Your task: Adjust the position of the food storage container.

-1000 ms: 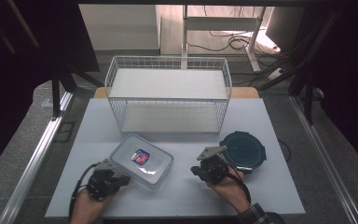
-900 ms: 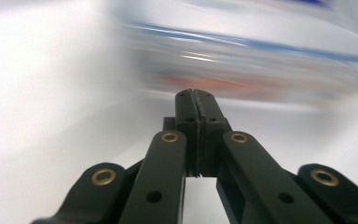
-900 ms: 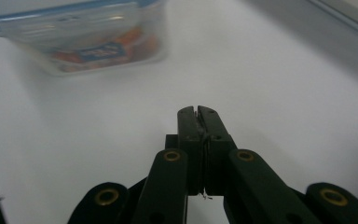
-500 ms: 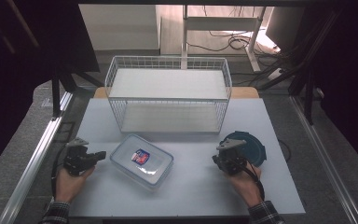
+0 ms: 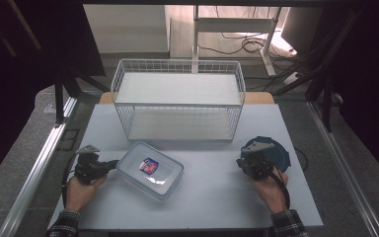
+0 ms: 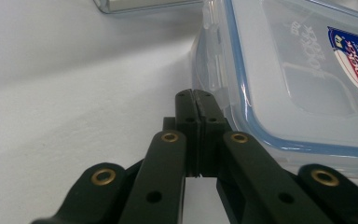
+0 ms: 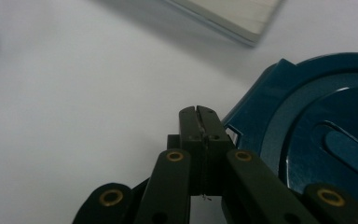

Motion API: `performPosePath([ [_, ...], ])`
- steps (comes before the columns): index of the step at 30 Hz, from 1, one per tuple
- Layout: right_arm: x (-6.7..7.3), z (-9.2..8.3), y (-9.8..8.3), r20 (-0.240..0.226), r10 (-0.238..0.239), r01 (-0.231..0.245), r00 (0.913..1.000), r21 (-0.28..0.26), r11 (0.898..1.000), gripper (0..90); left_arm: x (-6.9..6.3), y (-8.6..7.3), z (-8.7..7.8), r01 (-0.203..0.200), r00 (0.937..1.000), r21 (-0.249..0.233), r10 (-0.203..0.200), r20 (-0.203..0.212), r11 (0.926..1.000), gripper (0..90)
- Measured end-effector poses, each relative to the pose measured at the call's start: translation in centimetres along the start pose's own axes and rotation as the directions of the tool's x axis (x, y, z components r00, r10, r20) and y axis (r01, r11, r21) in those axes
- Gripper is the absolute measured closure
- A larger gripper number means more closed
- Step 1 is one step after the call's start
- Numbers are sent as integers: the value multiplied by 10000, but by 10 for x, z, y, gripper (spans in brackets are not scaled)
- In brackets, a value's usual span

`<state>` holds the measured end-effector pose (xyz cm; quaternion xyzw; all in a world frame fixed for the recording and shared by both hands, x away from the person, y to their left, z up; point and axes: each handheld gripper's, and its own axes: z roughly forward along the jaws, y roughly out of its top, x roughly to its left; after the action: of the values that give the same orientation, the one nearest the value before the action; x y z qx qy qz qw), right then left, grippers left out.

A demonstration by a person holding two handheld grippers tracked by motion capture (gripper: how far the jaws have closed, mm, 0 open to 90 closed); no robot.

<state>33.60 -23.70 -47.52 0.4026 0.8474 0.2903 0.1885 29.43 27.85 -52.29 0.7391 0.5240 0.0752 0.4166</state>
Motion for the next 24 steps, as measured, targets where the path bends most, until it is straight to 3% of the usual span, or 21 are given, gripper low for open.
performPosePath([
  [4,-13,0,-4,589,293,-298,9978,66,9995,897,-4,-1,2,-116,9997,146,114,196,9998,899],
  [5,-13,1,-5,635,269,-271,9976,21,9996,896,-7,-1,4,-166,9996,214,160,247,9996,898],
  [6,-7,2,-5,986,-45,29,9951,165,9999,896,-13,-1,5,-304,9991,389,293,297,9988,899],
  [8,-4,2,-5,909,-129,118,9958,124,9999,896,-23,-2,7,-632,9975,582,612,361,9963,899],
  [9,6,0,-4,386,-150,153,9991,-73,9999,896,-26,-3,8,-623,9974,590,600,403,9963,899],
  [12,18,0,-3,-81,-426,425,9991,-166,9990,895,-41,-6,9,-784,9953,782,735,637,9938,899],
  [13,33,-1,-3,-942,-604,585,9937,-223,9980,895,-45,-7,9,-844,9944,825,788,698,9930,898],
  [14,33,-1,-3,-942,-604,585,9937,-223,9980,895,-48,-8,10,-890,9938,851,827,746,9924,898],
  [15,38,-1,-3,-1223,-622,602,9905,-193,9980,895,-53,-10,10,-894,9932,882,822,829,9921,899],
  [17,52,-1,-5,-2007,-731,698,9769,-233,9973,894,-58,-11,11,-907,9921,934,818,952,9915,898],
  [19,63,-2,-7,-2421,-802,782,9669,-180,9968,895,-66,-13,13,-898,9907,986,787,1107,9911,899],
  [23,78,-1,-12,-3333,-860,917,9389,12,9958,894,-79,-17,17,-1007,9880,1121,862,1279,9886,898],
  [24,86,-2,-16,-3660,-926,1098,9260,263,9936,894,-84,-19,18,-1037,9881,1141,892,1254,9881,898],
])
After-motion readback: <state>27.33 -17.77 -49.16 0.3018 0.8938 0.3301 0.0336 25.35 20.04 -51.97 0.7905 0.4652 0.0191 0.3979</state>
